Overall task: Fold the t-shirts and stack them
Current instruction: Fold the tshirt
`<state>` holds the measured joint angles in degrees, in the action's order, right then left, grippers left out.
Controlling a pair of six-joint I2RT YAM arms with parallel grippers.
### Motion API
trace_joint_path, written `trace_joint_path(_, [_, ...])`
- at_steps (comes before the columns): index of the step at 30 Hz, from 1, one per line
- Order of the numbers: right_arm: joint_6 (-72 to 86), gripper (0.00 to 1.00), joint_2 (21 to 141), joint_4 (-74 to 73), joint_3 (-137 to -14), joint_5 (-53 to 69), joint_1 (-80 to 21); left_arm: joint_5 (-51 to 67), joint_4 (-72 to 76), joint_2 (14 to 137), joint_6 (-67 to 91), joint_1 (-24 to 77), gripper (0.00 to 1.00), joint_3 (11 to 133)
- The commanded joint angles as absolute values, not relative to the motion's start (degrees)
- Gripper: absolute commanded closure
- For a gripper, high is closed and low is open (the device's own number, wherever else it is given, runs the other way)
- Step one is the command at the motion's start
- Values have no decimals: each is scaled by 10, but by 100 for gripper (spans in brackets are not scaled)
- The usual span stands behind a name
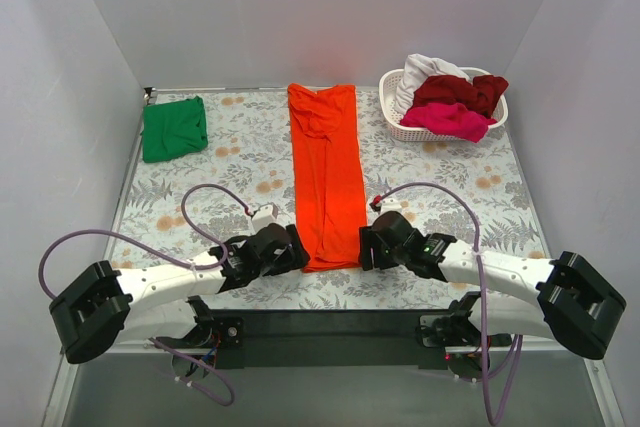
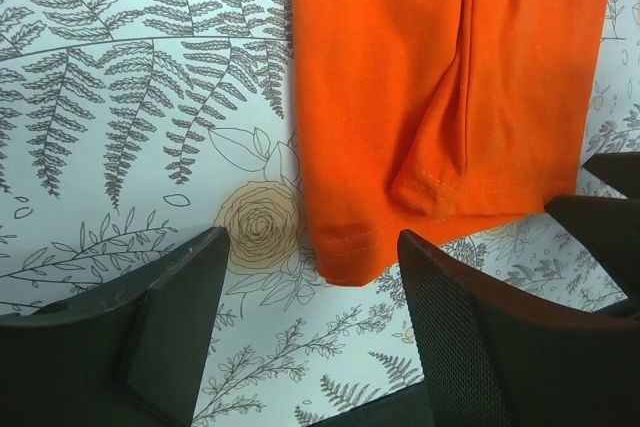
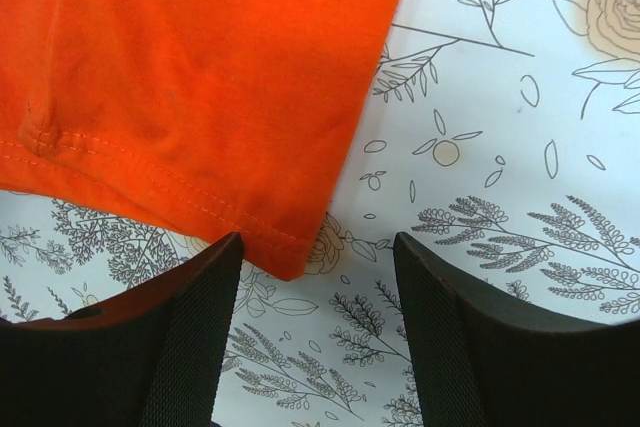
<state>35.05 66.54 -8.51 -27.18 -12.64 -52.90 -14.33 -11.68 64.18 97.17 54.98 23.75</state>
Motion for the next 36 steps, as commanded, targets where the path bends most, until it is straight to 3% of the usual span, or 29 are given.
trace_joint_path(1, [374, 45, 667, -62, -262, -125, -539, -151, -182, 678, 1006, 570, 37, 224])
trace_joint_path(9, [381, 63, 679, -51, -258, -126, -555, -178, -208, 678, 1028, 587, 55, 221])
trace_joint_path(23, [385, 68, 687, -42, -264, -128, -564, -184, -221, 692, 1061, 631, 60, 227])
trace_joint_path(27, [385, 72, 691, -41, -261, -128, -566, -185, -223, 701, 1064, 633, 73, 226])
trace_joint_path(28, [386, 74, 691, -42, -261, -128, -566, -185, -223, 703, 1066, 633, 81, 225])
trace_joint_path(31, [387, 81, 689, -41, -261, -131, -567, -191, -224, 705, 1068, 634, 93, 226])
trace_joint_path(36, [382, 93, 690, -42, -259, -134, -568, -203, -221, 708, 1064, 635, 97, 231])
